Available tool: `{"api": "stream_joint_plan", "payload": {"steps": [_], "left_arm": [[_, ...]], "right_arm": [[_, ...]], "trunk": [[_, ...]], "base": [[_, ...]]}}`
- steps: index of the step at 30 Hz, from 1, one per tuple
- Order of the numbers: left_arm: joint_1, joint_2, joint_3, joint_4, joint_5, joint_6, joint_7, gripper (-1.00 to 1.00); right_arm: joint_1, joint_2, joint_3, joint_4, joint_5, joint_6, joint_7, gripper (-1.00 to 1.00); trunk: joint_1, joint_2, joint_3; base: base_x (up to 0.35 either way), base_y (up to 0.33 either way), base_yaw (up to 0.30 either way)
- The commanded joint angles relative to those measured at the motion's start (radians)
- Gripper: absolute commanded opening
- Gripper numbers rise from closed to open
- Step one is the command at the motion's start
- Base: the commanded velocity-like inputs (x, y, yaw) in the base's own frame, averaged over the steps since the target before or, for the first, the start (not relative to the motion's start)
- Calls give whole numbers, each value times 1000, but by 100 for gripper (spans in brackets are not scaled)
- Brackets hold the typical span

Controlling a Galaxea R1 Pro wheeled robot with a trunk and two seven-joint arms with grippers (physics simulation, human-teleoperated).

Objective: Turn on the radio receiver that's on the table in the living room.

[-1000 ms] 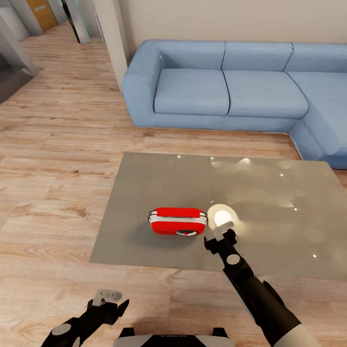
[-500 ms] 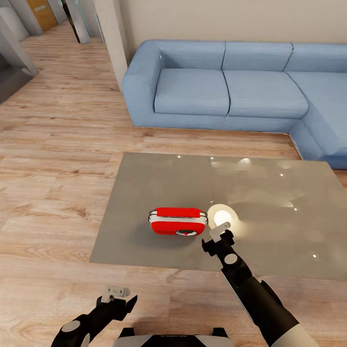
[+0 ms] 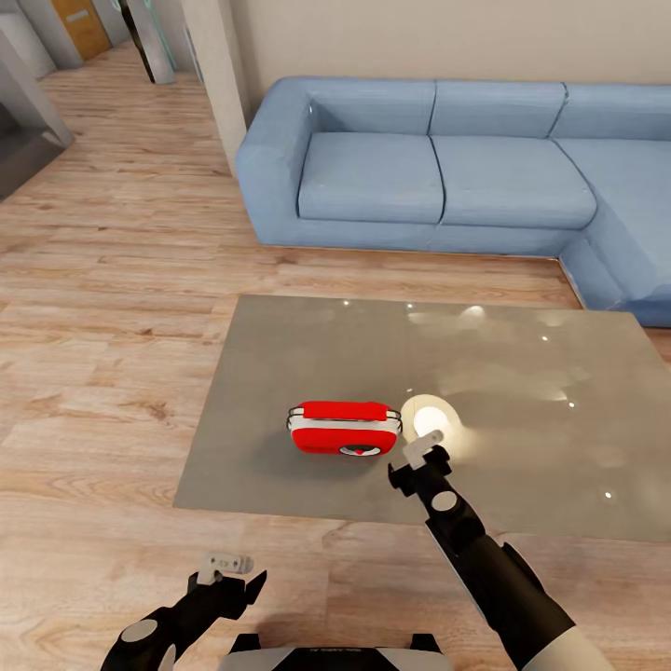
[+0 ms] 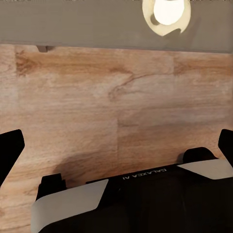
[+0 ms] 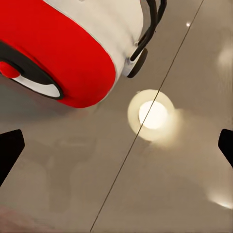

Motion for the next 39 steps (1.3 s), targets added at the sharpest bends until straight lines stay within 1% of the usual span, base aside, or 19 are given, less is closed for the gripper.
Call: {"api": "stream_joint_plan", "payload": {"steps": [1,6,8,11,12,14,15,19,22,24,27,29,31,33,34,36,37,38,39], "left_arm": [[0,0,0,0,0,-1,0,100],[0,0,0,0,0,-2,1,100],[0,0,0,0,0,-2,1,100],[0,-1,0,0,0,-2,1,100],[0,-1,0,0,1,-3,1,100],[0,-1,0,0,1,-4,2,100],[0,-1,0,0,1,-5,2,100],[0,-2,0,0,1,-7,2,100],[0,-1,0,0,1,-8,2,100],[0,-1,0,0,1,-9,2,100],[0,-1,0,0,1,-9,2,100],[0,-2,0,0,1,-9,2,100],[0,-2,0,0,2,-9,2,100],[0,-2,0,0,2,-9,2,100],[0,-2,0,0,2,-10,2,100],[0,-1,1,0,3,-10,2,100],[0,-1,1,0,3,-10,2,100],[0,-1,0,0,2,-10,2,100],[0,-1,1,0,2,-11,2,100]], "right_arm": [[0,1,2,0,2,-3,1,100],[-2,-3,2,-5,14,-7,3,100],[-20,-5,2,-9,17,-3,8,100],[-107,-6,2,-1,14,6,54,100],[-153,-6,1,10,13,23,98,100],[-267,-3,-1,45,14,90,219,100],[-301,-1,-1,55,14,106,245,100],[-388,4,0,89,13,133,288,100],[-406,13,0,102,16,138,329,100],[-411,18,1,105,17,143,381,100],[-413,20,2,107,19,153,435,100],[-414,22,3,107,29,162,478,100],[-415,23,4,106,52,166,505,100],[-415,25,4,106,99,168,548,100],[-415,27,4,105,111,169,561,100],[-415,43,4,101,158,175,621,100],[-415,47,4,100,168,177,637,100],[-416,59,4,102,196,184,676,100],[-416,65,5,104,215,187,696,100]], "trunk": [[0,0,0],[0,0,0],[0,0,0],[0,0,0],[0,0,0],[0,0,0],[0,0,0],[0,0,0],[0,0,0],[0,0,0],[0,0,0],[0,0,0],[0,0,0],[0,0,0],[0,0,0],[0,0,0],[0,0,0],[0,0,0],[0,0,0]], "base": [[0,0,0],[0,0,0],[0,0,0],[0,0,0],[0,0,0],[0,0,0],[0,0,0],[0,0,0],[0,0,0],[0,0,0],[0,0,0],[0,0,0],[0,0,0],[0,0,0],[0,0,0],[0,0,0],[0,0,0],[0,0,0],[0,0,0]]}}
